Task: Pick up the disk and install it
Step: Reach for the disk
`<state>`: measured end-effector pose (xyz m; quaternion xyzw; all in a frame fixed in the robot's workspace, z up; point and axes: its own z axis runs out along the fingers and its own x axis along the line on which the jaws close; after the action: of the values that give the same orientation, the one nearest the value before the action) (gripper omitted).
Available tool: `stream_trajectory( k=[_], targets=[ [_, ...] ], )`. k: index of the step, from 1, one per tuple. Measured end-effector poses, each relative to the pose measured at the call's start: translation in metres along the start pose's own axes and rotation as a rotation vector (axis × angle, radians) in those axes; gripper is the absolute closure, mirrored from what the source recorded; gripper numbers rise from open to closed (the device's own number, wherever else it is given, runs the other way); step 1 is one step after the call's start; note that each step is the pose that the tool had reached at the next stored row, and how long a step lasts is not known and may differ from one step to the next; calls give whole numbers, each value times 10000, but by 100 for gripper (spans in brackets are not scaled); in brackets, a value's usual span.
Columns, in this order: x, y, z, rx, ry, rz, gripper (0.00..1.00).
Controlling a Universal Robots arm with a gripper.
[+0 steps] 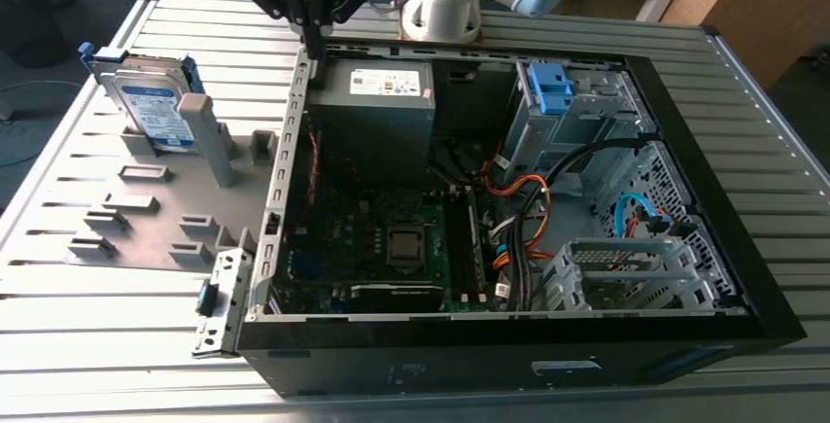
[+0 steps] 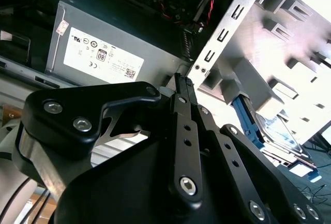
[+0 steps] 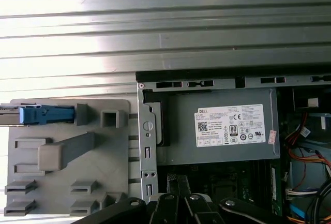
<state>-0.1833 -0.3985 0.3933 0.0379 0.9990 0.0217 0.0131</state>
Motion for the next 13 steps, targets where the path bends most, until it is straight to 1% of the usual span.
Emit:
stream_trajectory(
  k=[13],
  targets=[
    [25,-2,-1,0,0,1,89]
  ],
)
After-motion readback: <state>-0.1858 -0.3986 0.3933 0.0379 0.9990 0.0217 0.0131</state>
